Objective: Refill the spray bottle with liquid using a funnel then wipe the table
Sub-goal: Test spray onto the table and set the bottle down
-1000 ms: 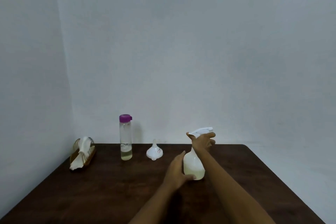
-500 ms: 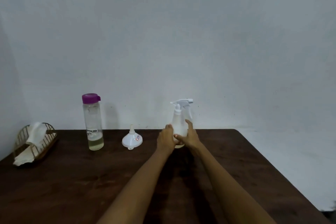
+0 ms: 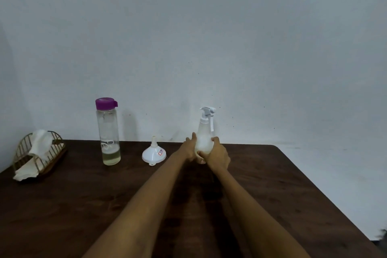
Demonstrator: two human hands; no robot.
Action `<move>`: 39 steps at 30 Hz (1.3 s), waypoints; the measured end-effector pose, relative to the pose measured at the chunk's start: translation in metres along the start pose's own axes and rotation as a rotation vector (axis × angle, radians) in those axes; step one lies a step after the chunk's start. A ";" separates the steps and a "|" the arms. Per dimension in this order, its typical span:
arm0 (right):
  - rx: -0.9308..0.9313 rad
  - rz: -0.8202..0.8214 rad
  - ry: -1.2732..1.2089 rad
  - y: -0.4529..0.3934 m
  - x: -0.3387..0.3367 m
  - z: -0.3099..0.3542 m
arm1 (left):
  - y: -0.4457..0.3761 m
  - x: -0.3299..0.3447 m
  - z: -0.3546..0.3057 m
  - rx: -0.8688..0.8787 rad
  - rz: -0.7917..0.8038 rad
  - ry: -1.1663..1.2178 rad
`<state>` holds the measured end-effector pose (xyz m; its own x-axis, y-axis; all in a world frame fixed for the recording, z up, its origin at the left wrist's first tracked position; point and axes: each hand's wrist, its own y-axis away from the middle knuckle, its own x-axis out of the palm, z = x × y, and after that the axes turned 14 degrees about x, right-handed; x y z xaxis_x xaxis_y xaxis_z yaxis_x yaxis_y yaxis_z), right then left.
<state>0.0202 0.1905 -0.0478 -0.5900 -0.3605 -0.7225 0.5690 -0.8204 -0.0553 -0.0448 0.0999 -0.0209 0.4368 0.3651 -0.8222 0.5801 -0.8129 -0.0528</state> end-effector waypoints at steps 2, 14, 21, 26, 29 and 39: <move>0.027 0.021 0.026 0.007 -0.004 0.002 | 0.011 0.002 -0.007 0.009 0.004 -0.008; -0.043 0.193 -0.004 0.125 -0.037 0.038 | 0.157 -0.058 -0.014 -0.161 0.043 -0.356; -0.046 0.252 0.018 0.189 -0.034 0.045 | 0.269 -0.099 0.026 -0.336 0.068 -0.460; -0.026 0.241 -0.014 0.198 -0.030 0.046 | 0.325 -0.109 0.062 -0.489 0.126 -0.468; -0.002 0.218 -0.050 0.195 -0.022 0.045 | 0.347 -0.108 0.088 -0.592 0.152 -0.470; 0.127 0.076 -0.095 0.106 -0.018 0.032 | 0.297 -0.123 0.110 -0.722 0.237 -0.439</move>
<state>0.0725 0.0954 -0.0187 -0.6028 -0.4594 -0.6523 0.5410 -0.8363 0.0890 -0.0022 -0.2360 0.0025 0.3831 -0.1052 -0.9177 0.8660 -0.3047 0.3964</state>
